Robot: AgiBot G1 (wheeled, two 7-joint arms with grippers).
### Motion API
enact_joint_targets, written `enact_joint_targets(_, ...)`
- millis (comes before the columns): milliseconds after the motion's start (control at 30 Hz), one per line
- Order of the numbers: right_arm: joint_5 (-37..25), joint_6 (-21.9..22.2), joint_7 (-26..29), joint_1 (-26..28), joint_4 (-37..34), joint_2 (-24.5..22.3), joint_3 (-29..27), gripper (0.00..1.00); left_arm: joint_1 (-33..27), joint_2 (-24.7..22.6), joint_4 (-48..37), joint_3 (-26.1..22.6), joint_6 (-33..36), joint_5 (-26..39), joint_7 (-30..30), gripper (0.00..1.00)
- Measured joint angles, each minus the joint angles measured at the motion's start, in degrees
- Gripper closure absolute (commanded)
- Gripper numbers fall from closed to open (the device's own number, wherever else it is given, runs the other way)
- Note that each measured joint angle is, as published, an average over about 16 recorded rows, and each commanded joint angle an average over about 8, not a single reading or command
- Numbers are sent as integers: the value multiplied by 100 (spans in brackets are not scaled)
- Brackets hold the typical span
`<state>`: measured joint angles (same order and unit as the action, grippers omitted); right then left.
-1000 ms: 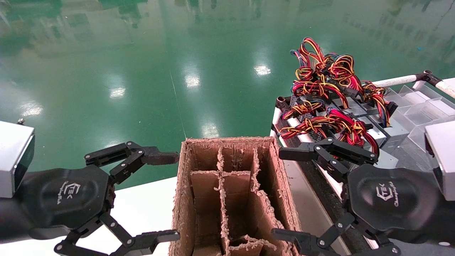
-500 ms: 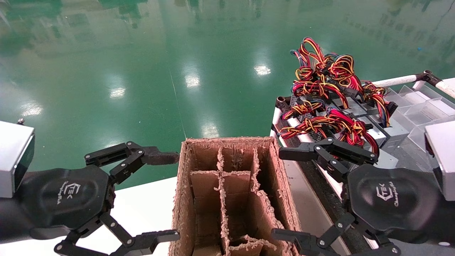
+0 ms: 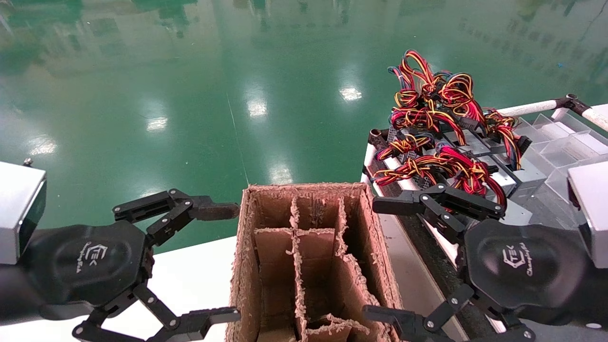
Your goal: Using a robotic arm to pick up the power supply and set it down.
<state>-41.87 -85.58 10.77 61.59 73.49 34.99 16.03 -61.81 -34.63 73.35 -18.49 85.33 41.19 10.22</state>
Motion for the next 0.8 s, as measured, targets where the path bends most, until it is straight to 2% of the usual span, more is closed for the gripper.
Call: enact_joint_targets(800, 0, 0, 0, 0, 0, 0, 0, 0, 0, 0, 0, 0, 0, 0, 0, 0)
